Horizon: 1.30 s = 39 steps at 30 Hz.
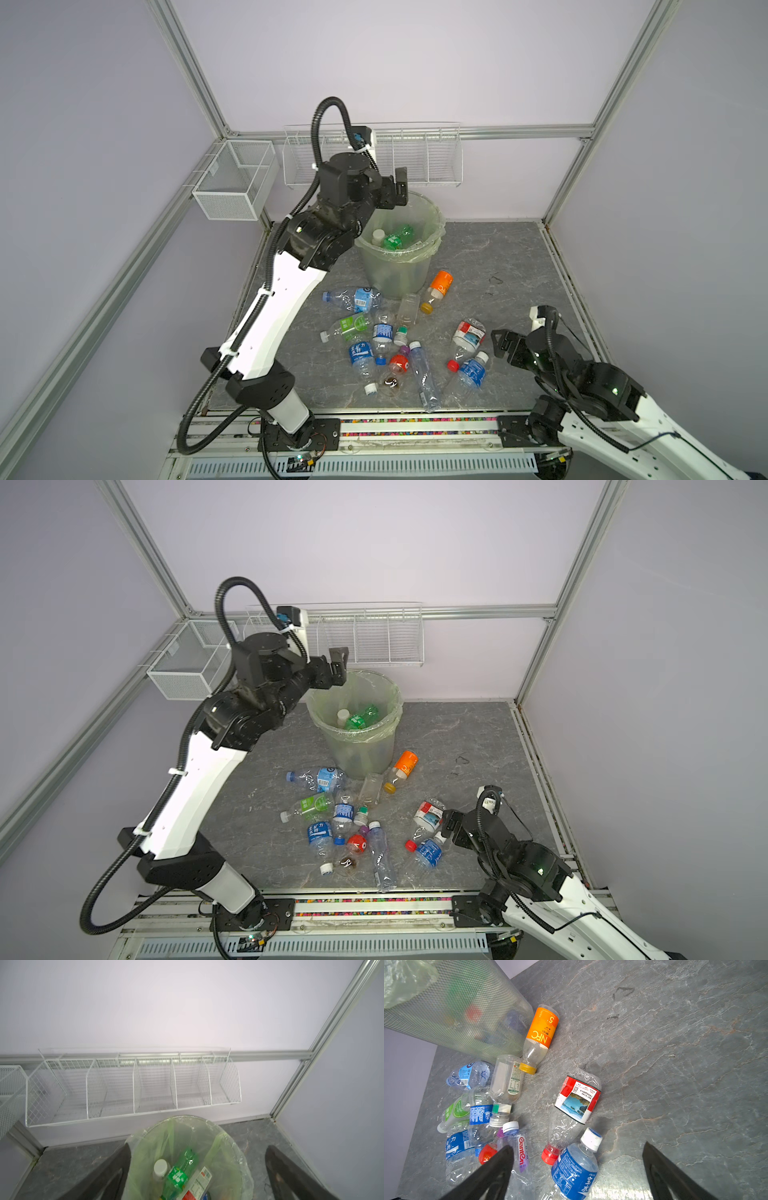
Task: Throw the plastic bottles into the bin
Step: 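Withdraw the open left gripper down toward the remaining bottles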
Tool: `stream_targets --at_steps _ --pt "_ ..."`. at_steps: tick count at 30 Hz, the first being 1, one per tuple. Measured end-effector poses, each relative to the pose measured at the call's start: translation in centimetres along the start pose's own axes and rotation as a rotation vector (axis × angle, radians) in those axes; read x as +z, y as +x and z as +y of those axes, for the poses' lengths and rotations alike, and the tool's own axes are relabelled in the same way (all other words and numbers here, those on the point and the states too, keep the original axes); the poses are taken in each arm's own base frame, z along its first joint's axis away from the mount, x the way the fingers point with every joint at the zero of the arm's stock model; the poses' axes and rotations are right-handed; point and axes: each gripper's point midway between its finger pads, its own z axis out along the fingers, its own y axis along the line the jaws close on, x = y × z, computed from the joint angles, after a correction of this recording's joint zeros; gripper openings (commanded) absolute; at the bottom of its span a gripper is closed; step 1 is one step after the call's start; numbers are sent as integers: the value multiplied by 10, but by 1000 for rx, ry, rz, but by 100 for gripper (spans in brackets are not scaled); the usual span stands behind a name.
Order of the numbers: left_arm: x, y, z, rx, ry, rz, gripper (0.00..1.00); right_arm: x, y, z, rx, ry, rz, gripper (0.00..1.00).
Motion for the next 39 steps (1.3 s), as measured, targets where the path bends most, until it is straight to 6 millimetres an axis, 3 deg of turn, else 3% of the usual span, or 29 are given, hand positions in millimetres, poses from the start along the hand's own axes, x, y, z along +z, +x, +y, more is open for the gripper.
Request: stream_targets --at_steps 4,12,22,32,39 --pt "-21 3 7 -20 10 -25 100 1 0 1 -1 1 3 98" --pt "-34 50 20 -30 -2 38 100 2 1 2 3 4 9 95" --pt "-75 81 48 -86 -36 42 100 15 9 9 -1 24 57 90" --pt "-90 136 71 -134 -97 108 99 23 15 15 -6 29 93 88" --pt "-107 141 81 -173 -113 98 100 25 16 16 -6 26 100 88"
